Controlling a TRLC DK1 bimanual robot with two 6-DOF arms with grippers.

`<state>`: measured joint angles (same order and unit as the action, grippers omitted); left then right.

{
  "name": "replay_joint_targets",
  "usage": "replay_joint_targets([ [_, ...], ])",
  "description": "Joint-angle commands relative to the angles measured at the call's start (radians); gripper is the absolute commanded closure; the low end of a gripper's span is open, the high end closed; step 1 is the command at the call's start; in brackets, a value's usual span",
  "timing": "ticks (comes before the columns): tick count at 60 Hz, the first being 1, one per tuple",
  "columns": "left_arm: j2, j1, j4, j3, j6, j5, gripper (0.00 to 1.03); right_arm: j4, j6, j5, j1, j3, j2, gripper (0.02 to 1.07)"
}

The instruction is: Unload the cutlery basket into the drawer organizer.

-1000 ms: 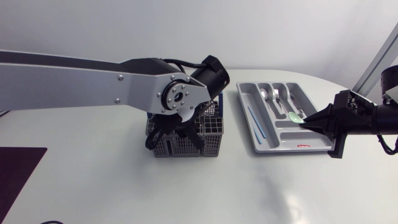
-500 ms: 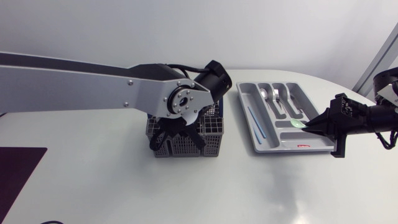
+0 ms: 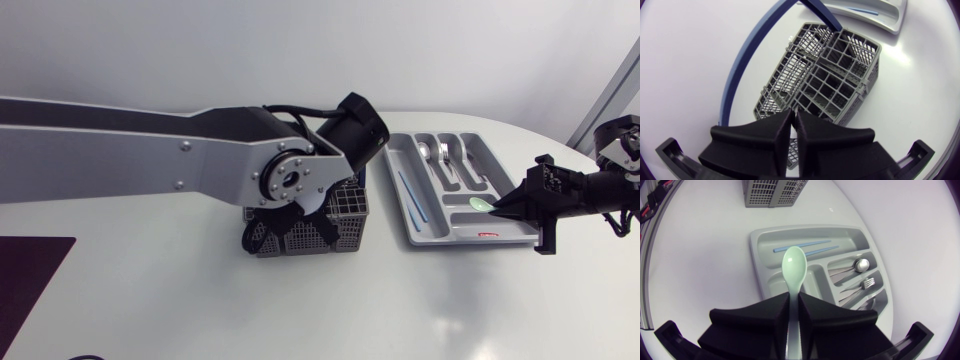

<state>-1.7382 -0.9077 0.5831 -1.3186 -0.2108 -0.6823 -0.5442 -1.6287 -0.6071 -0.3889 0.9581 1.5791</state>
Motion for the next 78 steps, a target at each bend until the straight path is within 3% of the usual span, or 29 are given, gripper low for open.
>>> replay_joint_targets([
  [1,0.068,-0.017,-0.023,0.045,-0.042,-0.022,0.93,0.012,-0.059,0.017,-0.001,0.022,0.039,1.01],
  [38,0.374,-0.071,-0.092,0.179,-0.203,-0.051,0.93,0.173,-0.154,0.176,0.058,0.076,0.252,1.00],
  [45,0.402,-0.079,-0.120,0.186,-0.219,-0.051,0.93,0.210,-0.151,0.188,0.067,0.059,0.257,0.89],
  [52,0.422,-0.097,-0.126,0.191,-0.229,-0.051,0.93,0.211,-0.131,0.205,0.070,0.051,0.251,0.50],
  [68,0.500,-0.103,-0.115,0.180,-0.246,-0.048,0.93,0.202,-0.100,0.201,0.061,-0.027,0.081,0.34],
  [78,0.549,-0.097,-0.114,0.147,-0.214,0.004,0.93,0.159,0.050,0.104,0.067,-0.062,-0.123,0.24],
])
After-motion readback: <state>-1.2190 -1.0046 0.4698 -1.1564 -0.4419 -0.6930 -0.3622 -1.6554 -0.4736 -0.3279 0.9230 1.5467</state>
